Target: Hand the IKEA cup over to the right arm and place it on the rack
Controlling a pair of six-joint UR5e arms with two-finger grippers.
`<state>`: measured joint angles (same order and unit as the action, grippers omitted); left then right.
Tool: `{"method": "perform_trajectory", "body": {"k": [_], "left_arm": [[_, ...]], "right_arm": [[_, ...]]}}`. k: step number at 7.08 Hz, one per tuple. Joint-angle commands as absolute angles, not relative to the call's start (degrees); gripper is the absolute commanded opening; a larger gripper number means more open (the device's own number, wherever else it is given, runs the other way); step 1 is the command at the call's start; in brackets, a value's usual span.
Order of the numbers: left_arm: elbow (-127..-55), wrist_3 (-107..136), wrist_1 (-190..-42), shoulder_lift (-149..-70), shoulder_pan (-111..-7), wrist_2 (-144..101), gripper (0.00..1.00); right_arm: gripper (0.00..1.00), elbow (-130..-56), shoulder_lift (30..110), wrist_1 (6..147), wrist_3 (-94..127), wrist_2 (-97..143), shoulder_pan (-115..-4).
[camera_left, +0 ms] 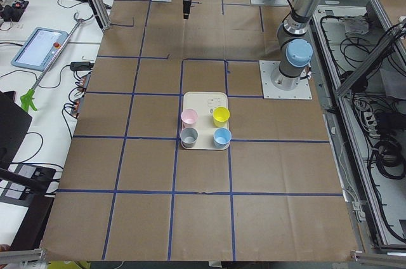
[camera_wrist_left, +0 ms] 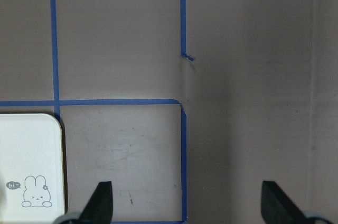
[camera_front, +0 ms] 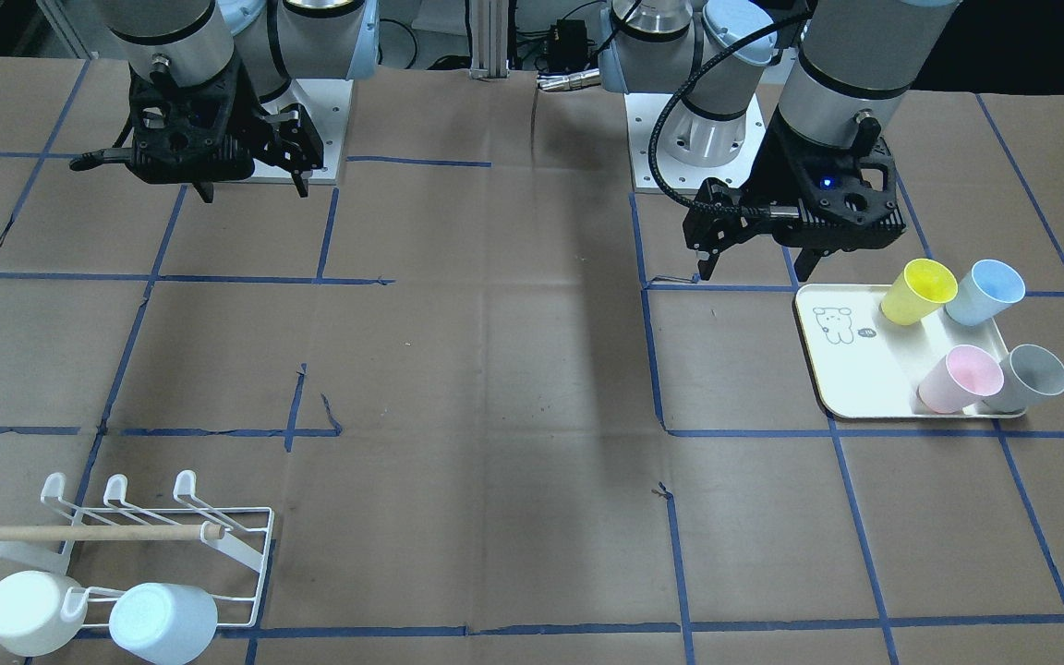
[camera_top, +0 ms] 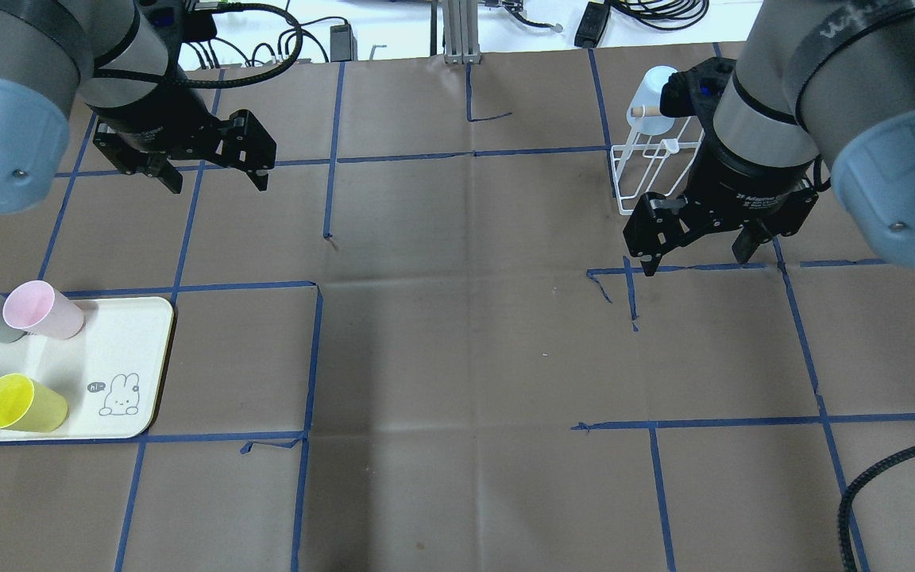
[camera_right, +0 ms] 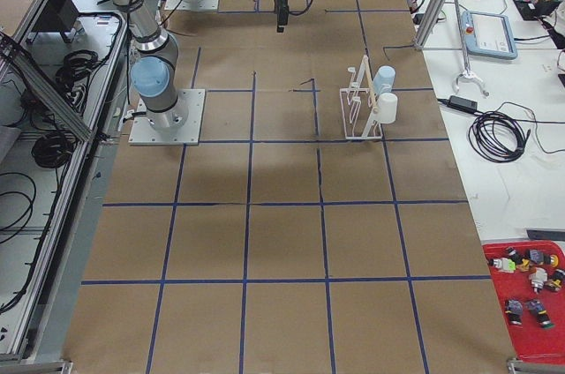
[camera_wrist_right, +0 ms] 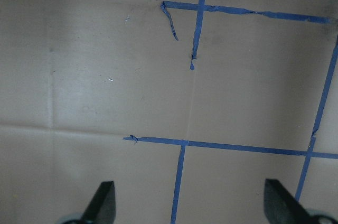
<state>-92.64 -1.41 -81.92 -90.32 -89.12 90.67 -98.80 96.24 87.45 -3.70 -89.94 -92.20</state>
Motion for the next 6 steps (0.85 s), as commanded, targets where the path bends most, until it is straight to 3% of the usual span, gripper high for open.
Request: {"method": "perform_trajectory", "body": {"k": [1, 6], "left_arm": [[-92.64, -1.41, -81.91, -90.44, -89.12, 90.7, 0.98], [-92.55, -1.41, -81.65, -90.62, -89.12, 90.53, 0.97]], "right_arm": [[1.0, -98.88, 96.24, 87.45, -3.69, -89.91, -92.2], [1.0, -99.14, 96.15, 87.45, -3.69, -89.82, -92.2]]}}
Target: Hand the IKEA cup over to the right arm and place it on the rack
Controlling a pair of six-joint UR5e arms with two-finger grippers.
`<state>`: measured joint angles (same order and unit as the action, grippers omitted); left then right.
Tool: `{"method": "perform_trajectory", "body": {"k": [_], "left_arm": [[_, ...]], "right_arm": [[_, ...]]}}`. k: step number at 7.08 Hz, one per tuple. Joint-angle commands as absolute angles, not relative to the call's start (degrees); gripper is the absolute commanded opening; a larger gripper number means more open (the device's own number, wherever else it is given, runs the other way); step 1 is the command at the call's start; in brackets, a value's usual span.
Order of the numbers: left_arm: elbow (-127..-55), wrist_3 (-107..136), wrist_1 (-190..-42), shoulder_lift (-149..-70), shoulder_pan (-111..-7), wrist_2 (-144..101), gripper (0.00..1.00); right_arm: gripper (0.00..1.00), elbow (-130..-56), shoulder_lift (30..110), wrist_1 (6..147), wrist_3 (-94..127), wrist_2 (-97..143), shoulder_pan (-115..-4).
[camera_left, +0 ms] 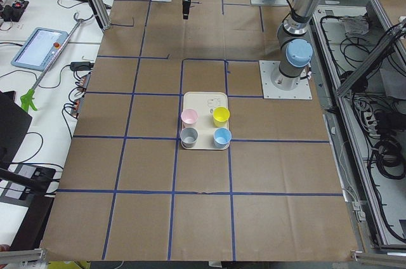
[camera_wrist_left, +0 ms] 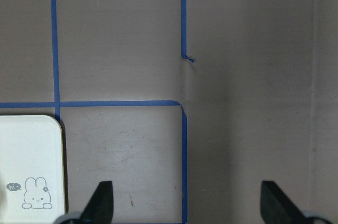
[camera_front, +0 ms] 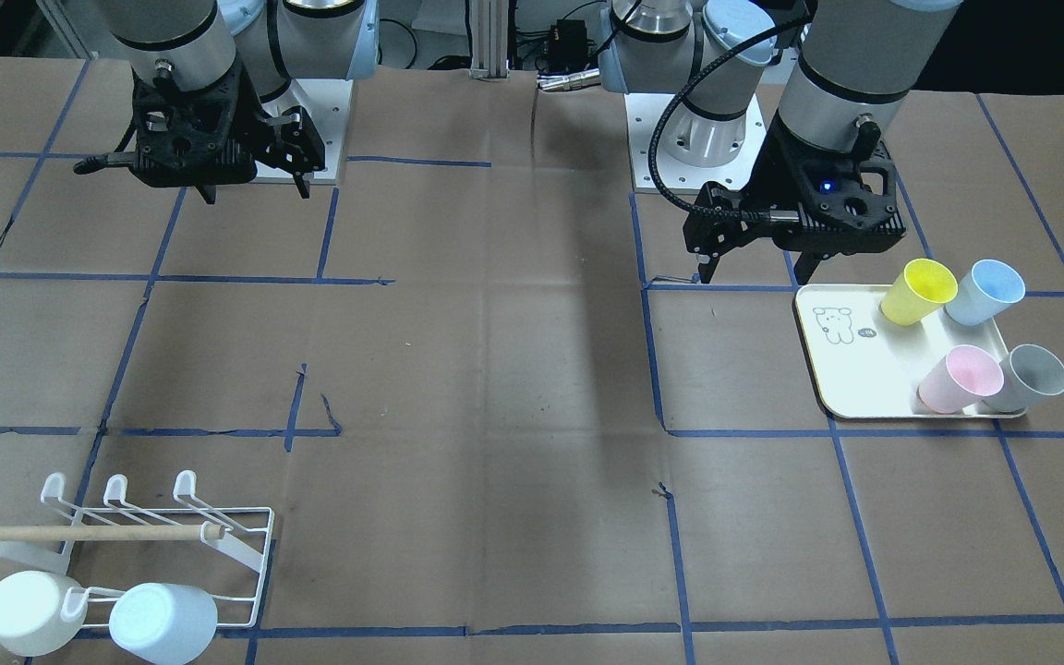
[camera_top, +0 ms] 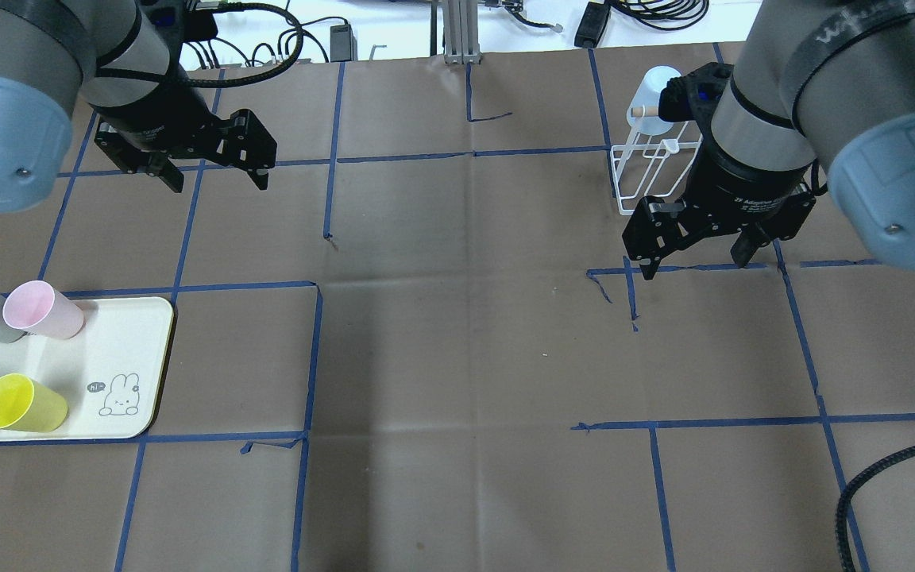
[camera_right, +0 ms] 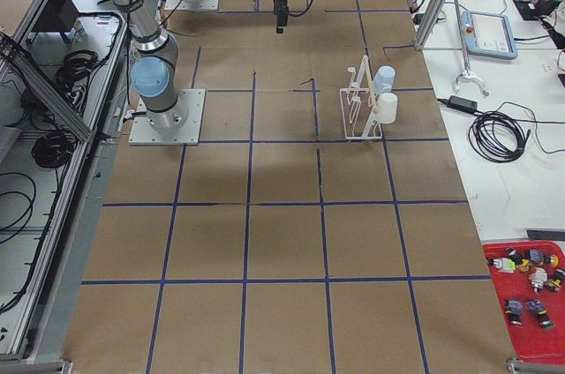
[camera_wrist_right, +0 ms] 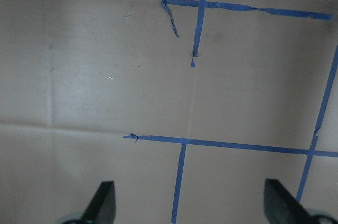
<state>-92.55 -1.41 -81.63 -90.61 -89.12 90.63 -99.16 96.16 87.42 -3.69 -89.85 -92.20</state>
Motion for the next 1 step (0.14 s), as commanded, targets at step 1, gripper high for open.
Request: {"method": "perform_trajectory", "body": {"k": [1], "left_arm": [[-92.55, -1.32, -81.65, -90.44, -89.12, 89.48, 0.99]], "right_arm": [[1.0, -99.14, 96.24, 87.45, -3.69, -89.82, -92.2]]}}
